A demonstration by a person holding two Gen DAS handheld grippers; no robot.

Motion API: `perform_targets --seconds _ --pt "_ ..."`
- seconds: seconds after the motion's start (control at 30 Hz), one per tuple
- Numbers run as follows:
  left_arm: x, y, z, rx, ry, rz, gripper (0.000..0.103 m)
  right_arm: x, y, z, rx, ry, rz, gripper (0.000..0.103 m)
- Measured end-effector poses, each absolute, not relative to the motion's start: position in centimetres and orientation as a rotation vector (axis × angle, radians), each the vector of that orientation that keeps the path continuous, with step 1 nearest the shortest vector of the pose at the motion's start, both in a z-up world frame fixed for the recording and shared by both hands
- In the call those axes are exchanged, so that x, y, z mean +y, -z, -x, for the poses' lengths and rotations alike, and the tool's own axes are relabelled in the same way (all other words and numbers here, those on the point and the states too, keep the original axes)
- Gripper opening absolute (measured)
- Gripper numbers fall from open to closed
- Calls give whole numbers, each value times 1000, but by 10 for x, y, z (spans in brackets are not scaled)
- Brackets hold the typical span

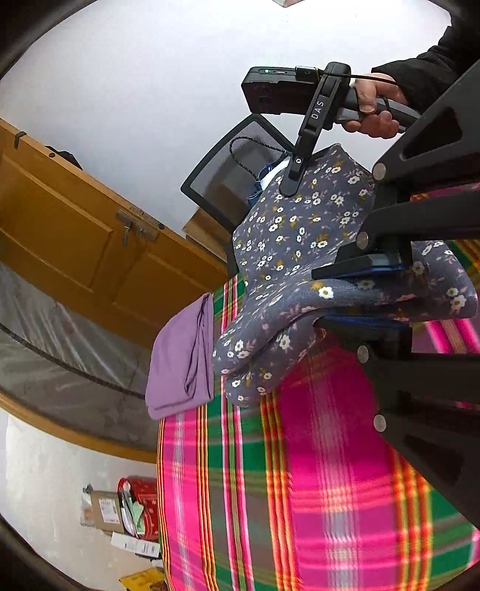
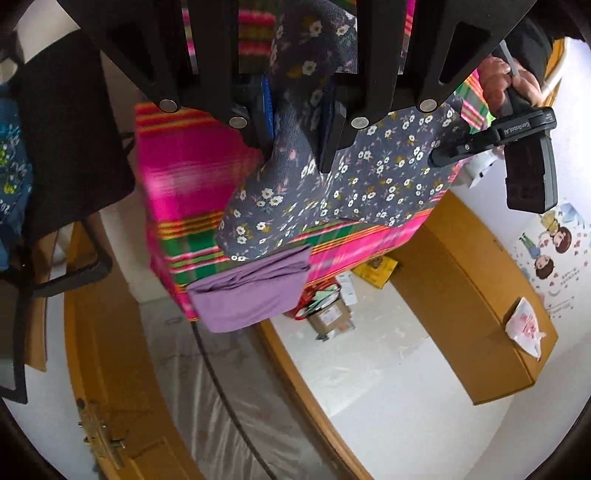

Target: Fold clothes

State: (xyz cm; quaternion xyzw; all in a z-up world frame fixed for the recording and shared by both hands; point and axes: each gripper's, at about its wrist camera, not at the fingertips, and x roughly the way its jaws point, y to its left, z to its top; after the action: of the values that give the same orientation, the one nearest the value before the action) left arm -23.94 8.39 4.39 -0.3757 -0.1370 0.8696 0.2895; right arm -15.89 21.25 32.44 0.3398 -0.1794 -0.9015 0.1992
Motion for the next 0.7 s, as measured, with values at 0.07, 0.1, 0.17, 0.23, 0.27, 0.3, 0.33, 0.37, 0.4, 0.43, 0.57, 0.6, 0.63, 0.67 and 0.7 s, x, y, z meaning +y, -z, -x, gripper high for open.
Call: perform_targets --seconds 0.07,0.1,0.17,0.23,0.27,0.3,0.33,0.37,0.4,0.43,0.57,0.6,0.63,0.67,0.7 --pt "94 -41 248 -359 -2316 1002 18 221 -322 168 -508 2530 -952 21" --pt "97 -39 252 -359 -2314 1004 18 226 -320 173 -512 2536 -954 21" --pt "105 -34 260 -359 -2308 1007 18 237 -314 180 -531 2544 -956 21" --pt "110 -28 267 -361 -2305 1014 18 247 -307 187 -554 2546 -960 21" --pt "112 -25 269 -360 -2305 1018 18 252 -302 191 -567 2546 -963 21" --pt "114 -21 272 -358 -2306 1026 18 256 -299 193 -576 2546 -967 21" --pt "116 -17 274 -358 -2306 1038 18 259 -295 195 -581 2544 -977 21" --pt "117 -13 275 -358 -2305 1051 18 261 -289 197 -585 2542 -992 21" --pt "118 -7 275 -359 -2301 1068 18 263 -284 198 -591 2537 -1007 21" --pt "119 -2 275 -355 -2300 1082 18 264 -280 198 -598 2532 -1019 21" --pt "118 16 275 -352 -2291 1159 19 273 -265 195 -644 2502 -1072 23" --pt "117 21 276 -356 -2285 1185 20 276 -261 194 -659 2498 -1084 26" --pt "116 25 276 -366 -2276 1205 20 277 -260 192 -663 2503 -1090 29" --pt "113 28 275 -380 -2267 1215 21 278 -260 188 -664 2519 -1094 33" --pt "110 28 272 -390 -2261 1218 21 279 -262 183 -660 2543 -1092 36"
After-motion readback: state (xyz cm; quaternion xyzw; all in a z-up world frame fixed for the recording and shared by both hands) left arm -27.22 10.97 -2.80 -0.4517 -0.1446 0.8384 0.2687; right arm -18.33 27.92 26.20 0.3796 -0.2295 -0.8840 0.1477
